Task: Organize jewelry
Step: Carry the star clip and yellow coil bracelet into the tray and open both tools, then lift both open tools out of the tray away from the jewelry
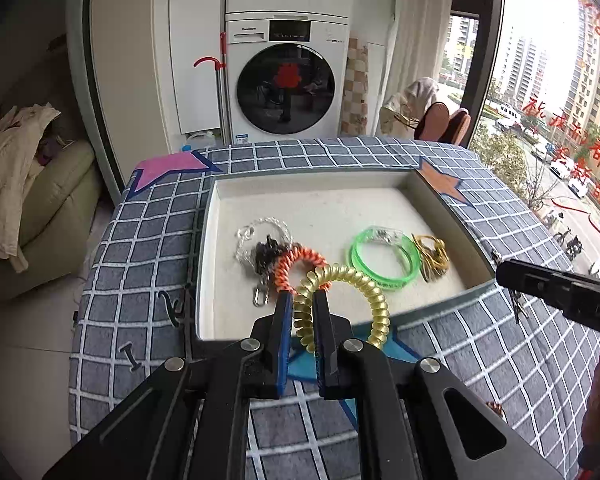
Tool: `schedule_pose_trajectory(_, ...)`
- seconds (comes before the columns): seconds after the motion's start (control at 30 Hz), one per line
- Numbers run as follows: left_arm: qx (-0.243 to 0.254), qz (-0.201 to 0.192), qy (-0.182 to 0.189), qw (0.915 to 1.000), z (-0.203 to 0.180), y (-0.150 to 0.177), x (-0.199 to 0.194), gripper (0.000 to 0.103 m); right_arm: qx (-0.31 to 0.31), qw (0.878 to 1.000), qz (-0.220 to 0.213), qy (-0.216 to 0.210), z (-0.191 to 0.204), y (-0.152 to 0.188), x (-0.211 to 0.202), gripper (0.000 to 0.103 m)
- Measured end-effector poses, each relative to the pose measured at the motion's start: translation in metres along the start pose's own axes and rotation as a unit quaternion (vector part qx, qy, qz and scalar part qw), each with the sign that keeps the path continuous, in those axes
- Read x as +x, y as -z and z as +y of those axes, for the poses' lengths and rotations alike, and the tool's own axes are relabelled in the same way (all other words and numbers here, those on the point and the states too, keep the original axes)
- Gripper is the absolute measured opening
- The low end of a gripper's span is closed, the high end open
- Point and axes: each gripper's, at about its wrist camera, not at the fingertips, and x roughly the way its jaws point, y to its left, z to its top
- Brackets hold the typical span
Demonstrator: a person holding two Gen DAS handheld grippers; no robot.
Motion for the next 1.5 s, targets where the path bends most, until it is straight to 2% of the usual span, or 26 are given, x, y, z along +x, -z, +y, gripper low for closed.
schedule_pose_trajectory(0.23, 0.006, 0.012, -0.037, 0.9992, 0.007, -0.017, 0.044, 0.03, 0.002, 1.0, 0.008, 0.024, -0.007, -0.02, 0.042, 0.018)
schedule_pose_trajectory(0.57, 0.012, 0.034, -0.066, 0.9972, 0.01, -0.01, 0.078, 0.031, 0.006, 0.998, 0.031, 0.048, -0.021, -0.019, 0.075, 0.018)
schedule_pose_trajectory(0.63, 0.016, 0.035, -0.07, 0.9968, 0.009, -0.008, 0.08, 0.031, -0.001, 0.998, 0.023, 0.055, -0.02, -0.019, 0.074, 0.019)
schedule_pose_trajectory(0.7, 0.019, 0.033, -0.077, 0.9963, 0.009, -0.007, 0.081, 0.031, -0.002, 0.998, 0.027, 0.055, -0.019, -0.019, 0.075, 0.021)
schedule_pose_trajectory(0.77, 0.016, 0.033, -0.078, 0.9963, 0.009, -0.006, 0.08, 0.031, 0.001, 0.998, 0.028, 0.052, -0.019, -0.02, 0.074, 0.033)
schedule_pose_trajectory(0.8, 0.014, 0.032, -0.079, 0.9962, 0.009, -0.006, 0.079, 0.031, 0.003, 0.998, 0.027, 0.051, -0.019, -0.02, 0.073, 0.043)
schedule_pose_trajectory(0.83, 0.014, 0.03, -0.08, 0.9962, 0.009, -0.007, 0.077, 0.031, 0.003, 0.998, 0.024, 0.051, -0.018, -0.02, 0.072, 0.048)
schedule_pose_trajectory(1.1, 0.013, 0.004, -0.089, 0.996, 0.005, -0.006, 0.057, 0.031, 0.003, 0.999, 0.003, 0.044, -0.011, -0.014, 0.054, 0.049)
schedule_pose_trajectory(1.43, -0.005, -0.015, -0.084, 0.9963, 0.009, 0.003, 0.034, 0.031, -0.013, 0.996, -0.037, 0.081, -0.001, 0.002, 0.024, 0.054)
schedule_pose_trajectory(1.47, -0.006, -0.016, -0.083, 0.9964, 0.009, 0.004, 0.032, 0.032, -0.013, 0.995, -0.04, 0.085, -0.001, 0.004, 0.021, 0.054)
schedule_pose_trajectory(1.5, -0.007, -0.016, -0.083, 0.9964, 0.009, 0.006, 0.03, 0.063, -0.015, 0.995, -0.043, 0.089, 0.0, 0.006, 0.019, 0.055)
